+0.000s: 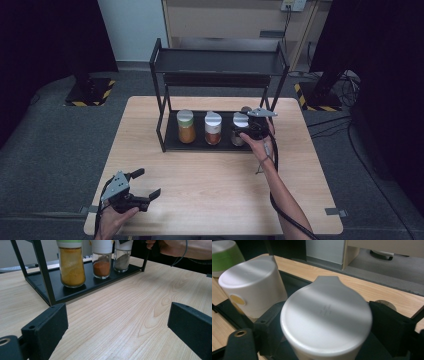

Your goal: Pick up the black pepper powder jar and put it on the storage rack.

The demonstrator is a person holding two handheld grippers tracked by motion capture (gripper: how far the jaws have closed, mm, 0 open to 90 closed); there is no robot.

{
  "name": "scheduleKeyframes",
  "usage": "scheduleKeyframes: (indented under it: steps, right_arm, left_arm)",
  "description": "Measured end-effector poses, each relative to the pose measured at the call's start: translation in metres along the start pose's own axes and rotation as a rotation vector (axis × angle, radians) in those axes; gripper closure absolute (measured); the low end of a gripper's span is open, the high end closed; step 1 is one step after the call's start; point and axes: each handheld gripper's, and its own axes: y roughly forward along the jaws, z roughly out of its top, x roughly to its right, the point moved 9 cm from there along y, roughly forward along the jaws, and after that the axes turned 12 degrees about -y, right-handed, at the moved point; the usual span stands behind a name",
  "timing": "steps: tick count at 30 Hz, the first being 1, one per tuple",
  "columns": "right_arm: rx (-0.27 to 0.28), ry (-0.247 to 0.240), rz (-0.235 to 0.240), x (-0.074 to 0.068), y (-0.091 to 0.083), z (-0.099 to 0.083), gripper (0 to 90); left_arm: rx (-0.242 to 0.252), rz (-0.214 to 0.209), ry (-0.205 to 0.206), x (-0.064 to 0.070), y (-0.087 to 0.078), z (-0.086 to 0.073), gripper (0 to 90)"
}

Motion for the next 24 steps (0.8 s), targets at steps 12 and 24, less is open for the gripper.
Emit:
scheduleKeyframes:
  steps: [12, 24]
  right_arm:
    - [0.018, -0.008, -0.004, 0.003, -0.009, 0.008, 9.7]
    - [0.066, -0.017, 0.013, 0.007, -0.032, 0.03, 6.1]
  left_arm:
    - [-0.001, 0.0, 0.002, 0.0, 0.0, 0.0, 1.6]
    - [-0.003, 0.001, 0.004, 0.001, 0.0, 0.0, 1.6]
